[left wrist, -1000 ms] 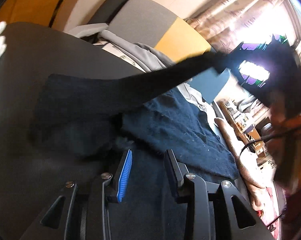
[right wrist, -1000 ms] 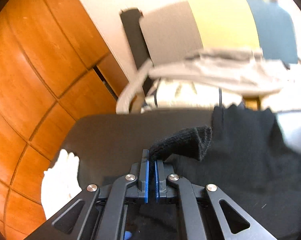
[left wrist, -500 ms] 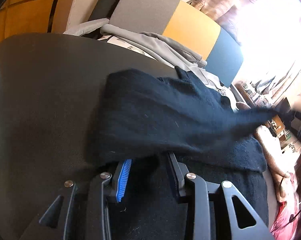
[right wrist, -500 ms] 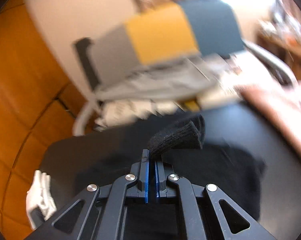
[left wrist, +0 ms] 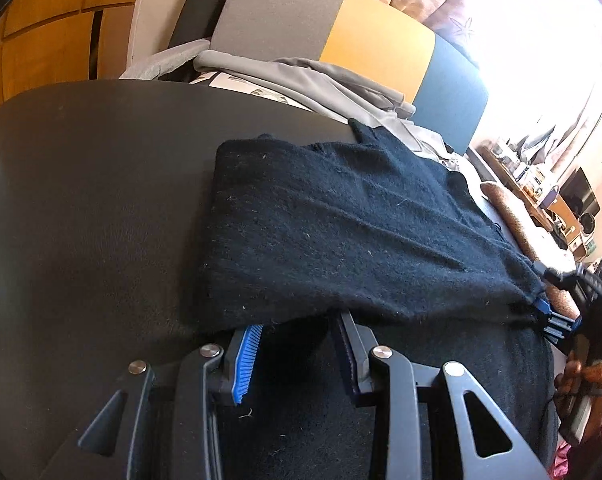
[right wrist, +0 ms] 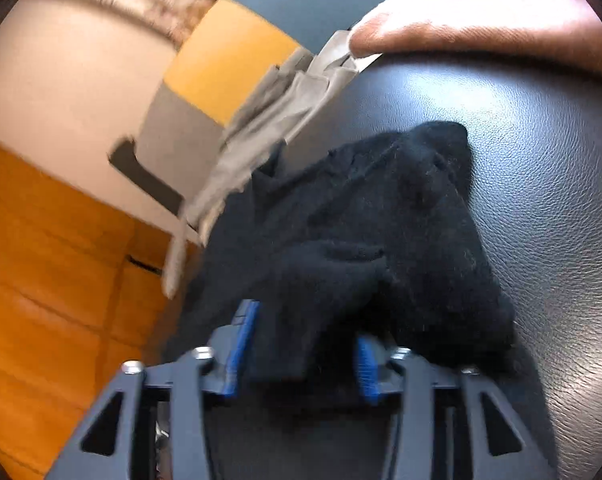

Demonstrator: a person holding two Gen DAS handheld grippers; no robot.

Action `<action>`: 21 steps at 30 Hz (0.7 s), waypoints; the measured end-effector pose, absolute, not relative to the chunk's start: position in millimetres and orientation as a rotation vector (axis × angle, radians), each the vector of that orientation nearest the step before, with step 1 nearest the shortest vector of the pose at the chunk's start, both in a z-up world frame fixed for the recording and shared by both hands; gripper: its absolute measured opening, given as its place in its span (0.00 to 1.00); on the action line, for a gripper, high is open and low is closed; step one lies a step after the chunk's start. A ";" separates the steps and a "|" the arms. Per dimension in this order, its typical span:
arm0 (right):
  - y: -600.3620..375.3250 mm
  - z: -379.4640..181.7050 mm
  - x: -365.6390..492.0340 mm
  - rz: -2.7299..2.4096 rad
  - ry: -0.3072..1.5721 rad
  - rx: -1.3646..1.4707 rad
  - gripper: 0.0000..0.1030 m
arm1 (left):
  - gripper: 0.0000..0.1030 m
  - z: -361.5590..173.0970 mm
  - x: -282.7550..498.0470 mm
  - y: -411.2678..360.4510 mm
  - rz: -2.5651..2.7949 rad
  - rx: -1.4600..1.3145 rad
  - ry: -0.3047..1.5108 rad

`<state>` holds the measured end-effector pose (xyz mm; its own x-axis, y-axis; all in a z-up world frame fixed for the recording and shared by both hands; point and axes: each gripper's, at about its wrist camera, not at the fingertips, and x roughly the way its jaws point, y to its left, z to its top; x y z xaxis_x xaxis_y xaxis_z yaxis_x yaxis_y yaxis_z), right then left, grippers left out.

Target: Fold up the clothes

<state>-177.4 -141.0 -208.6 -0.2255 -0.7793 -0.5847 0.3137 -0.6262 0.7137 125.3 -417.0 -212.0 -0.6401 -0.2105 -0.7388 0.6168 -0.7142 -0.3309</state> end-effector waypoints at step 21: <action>-139.1 -199.3 -198.2 -2.151 -0.315 1.263 0.05 | 0.34 -210.1 143.0 -406.1 -2.382 1.006 0.755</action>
